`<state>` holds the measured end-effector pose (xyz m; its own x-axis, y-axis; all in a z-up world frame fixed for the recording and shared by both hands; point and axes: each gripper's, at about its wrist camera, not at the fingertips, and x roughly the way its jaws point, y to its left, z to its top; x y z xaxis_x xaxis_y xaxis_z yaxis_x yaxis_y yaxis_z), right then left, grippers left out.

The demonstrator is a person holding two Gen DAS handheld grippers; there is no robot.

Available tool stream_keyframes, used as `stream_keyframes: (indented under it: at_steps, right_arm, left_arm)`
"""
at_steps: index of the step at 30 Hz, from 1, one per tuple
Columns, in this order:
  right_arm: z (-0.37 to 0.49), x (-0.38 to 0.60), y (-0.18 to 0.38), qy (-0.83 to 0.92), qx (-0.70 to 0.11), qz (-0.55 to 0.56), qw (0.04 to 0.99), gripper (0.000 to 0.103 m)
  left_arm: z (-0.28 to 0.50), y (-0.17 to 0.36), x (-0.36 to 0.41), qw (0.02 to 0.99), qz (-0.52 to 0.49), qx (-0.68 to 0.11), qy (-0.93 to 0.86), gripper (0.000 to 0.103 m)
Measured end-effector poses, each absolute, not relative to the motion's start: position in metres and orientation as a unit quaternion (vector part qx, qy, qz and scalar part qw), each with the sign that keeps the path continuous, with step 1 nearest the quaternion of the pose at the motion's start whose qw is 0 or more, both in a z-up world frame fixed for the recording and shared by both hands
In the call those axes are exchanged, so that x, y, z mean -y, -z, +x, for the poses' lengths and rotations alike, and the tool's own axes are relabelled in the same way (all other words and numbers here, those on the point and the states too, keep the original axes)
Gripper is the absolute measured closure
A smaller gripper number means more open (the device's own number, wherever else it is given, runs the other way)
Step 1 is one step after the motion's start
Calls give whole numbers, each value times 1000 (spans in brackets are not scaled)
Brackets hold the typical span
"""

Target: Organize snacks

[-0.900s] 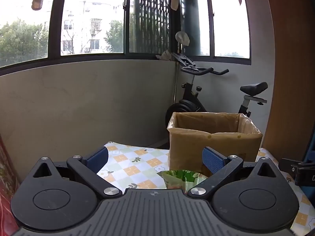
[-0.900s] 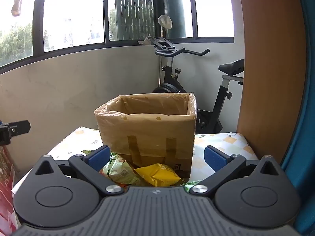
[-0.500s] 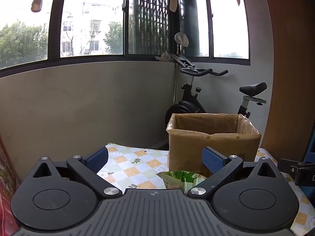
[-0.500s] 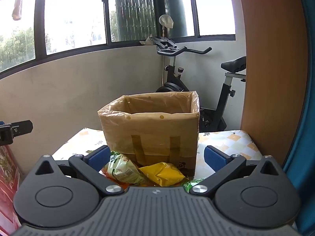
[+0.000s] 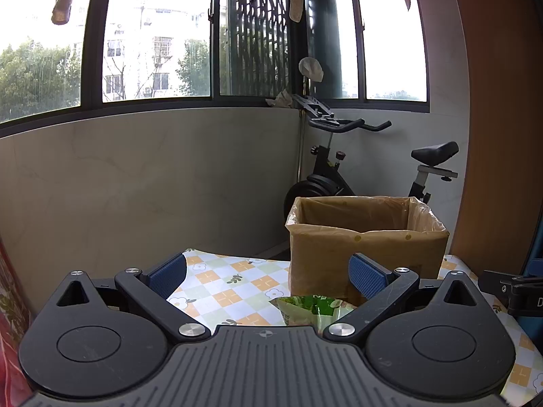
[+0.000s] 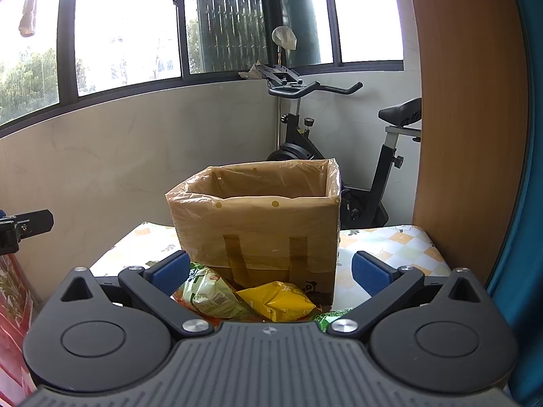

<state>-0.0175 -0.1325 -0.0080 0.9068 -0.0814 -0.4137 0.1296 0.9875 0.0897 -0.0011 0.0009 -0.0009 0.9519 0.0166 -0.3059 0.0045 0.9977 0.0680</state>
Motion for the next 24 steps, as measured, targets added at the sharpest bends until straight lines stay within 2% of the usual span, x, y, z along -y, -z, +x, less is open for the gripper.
stream_keyframes:
  at_steps: [24]
  right_arm:
    - [-20,133,8,57,-206,50,976,0]
  left_arm:
    - [-3,0,-1,987,29,-158,-1,0]
